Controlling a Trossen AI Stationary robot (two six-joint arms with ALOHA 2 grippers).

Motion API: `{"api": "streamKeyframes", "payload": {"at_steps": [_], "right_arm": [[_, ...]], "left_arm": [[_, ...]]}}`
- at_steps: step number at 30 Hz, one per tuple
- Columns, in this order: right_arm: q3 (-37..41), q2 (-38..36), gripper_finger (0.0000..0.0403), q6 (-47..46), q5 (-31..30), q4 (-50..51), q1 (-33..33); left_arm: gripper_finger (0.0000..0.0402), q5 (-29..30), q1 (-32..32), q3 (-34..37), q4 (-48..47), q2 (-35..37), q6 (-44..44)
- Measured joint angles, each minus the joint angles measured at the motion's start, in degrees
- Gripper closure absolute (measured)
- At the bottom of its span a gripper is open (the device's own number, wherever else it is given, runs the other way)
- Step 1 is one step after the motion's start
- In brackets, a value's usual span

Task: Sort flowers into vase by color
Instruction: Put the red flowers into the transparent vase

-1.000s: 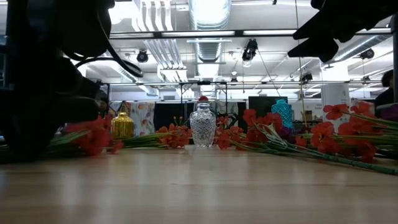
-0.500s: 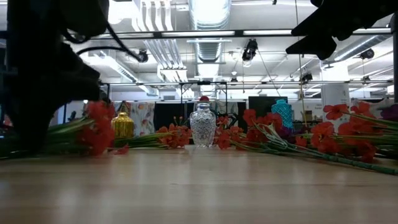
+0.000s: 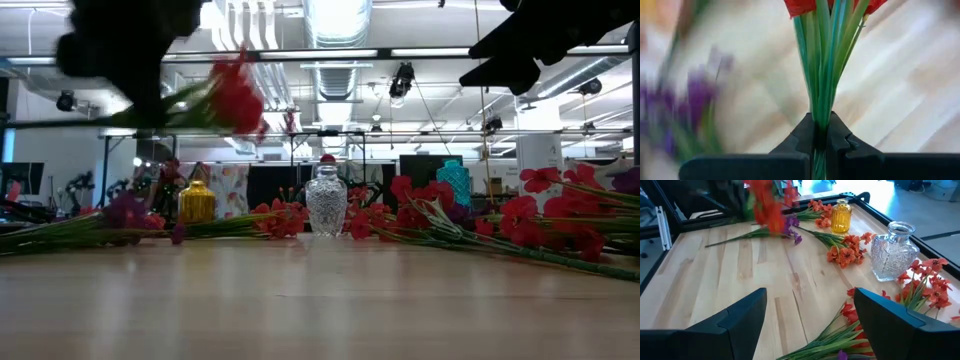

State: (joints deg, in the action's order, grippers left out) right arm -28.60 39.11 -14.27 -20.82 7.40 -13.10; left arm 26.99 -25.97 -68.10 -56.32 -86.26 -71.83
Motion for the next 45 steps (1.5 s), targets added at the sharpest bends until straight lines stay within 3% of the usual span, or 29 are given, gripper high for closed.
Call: {"api": "streamKeyframes", "payload": {"at_steps": [4,6,11,16,22,25,32,38,45], "right_arm": [[0.0,0.0,0.0113,0.9,0.0,0.0,0.0],[0.0,0.0,0.0113,1.0,0.0,-0.1,0.0],[0.0,0.0,0.0113,1.4,0.0,-0.5,0.0],[0.0,0.0,0.0113,1.4,0.0,-0.5,0.0],[0.0,0.0,0.0113,1.4,-0.2,-0.8,0.0],[0.0,0.0,0.0113,1.4,-0.2,-0.9,0.0],[0.0,0.0,0.0113,1.4,-0.2,-0.9,0.0],[0.0,0.0,0.0113,1.2,-0.2,-0.9,0.0],[0.0,0.0,0.0113,1.3,-0.2,-0.9,0.0]], "left_arm": [[0.0402,16.0,1.3,-2.8,11.6,2.0,19.9],[0.0402,19.5,2.5,-3.2,21.2,3.3,33.4],[0.0401,17.0,8.0,-0.4,51.5,5.6,65.5],[0.0401,8.9,15.8,6.9,81.7,6.2,83.5],[0.0401,-11.6,29.2,15.7,103.6,3.7,84.2],[0.0401,-17.7,34.9,18.2,110.7,1.5,82.0],[0.0401,-24.9,43.3,19.2,117.3,-3.3,78.8],[0.0401,-25.1,47.4,18.2,118.2,-7.5,73.7],[0.0401,-25.2,49.5,18.3,118.9,-9.0,74.0]]}}
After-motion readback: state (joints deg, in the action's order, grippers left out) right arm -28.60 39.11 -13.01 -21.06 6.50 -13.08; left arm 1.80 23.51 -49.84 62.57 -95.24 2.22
